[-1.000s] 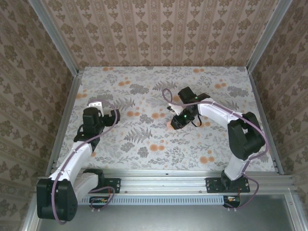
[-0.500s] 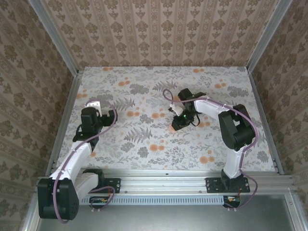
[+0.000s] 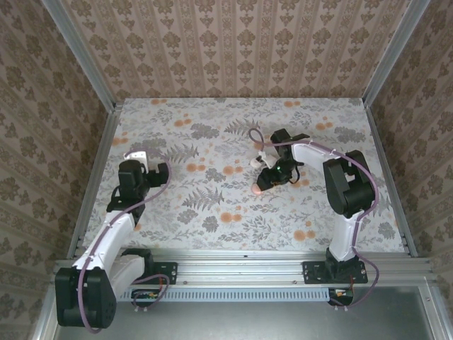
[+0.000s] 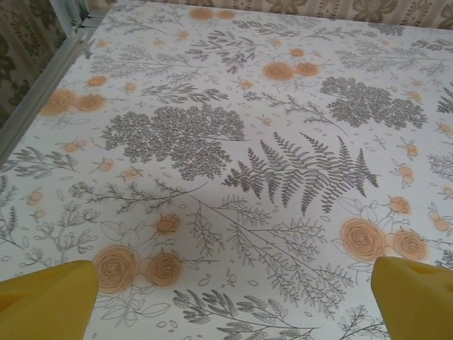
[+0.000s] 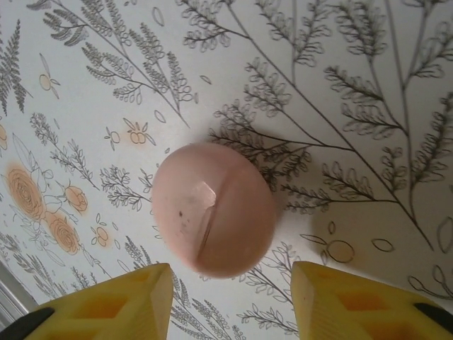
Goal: Insert the wireless bluetooth earbuds into the charging case
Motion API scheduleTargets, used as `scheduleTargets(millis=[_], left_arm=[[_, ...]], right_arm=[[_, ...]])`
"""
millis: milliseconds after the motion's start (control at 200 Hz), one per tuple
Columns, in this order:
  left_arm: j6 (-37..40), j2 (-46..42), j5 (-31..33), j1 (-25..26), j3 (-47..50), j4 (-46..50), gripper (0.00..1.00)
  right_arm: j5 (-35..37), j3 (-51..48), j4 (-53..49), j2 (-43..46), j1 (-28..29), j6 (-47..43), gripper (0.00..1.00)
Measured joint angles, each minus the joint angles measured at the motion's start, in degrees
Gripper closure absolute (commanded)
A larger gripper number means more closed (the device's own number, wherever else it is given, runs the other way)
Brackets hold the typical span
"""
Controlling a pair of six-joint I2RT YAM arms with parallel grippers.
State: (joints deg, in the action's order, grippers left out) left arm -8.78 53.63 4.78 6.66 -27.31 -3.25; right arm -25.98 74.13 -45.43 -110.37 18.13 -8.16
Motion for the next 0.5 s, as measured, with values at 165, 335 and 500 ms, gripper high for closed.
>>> scheduleTargets(millis=[165,335,500], left_arm=[[1.3,-2.8,3.1,0.0,1.6,-0.4,0.0],[3.3,-4.4,5.7,-0.4,4.1,-2.9,0.0],[5.1,-3.0,6.5,-1.7,7.5,-9.4,0.0]], right_arm=[[1.2,-0.1,0.4,2.1,-2.0,-0.6,0.49],[5.1,-9.7,10.3,15.3,-4.2,-0.8,0.32],[11.1,-26.9,27.8,31.0,-8.6,1.3,0.0]])
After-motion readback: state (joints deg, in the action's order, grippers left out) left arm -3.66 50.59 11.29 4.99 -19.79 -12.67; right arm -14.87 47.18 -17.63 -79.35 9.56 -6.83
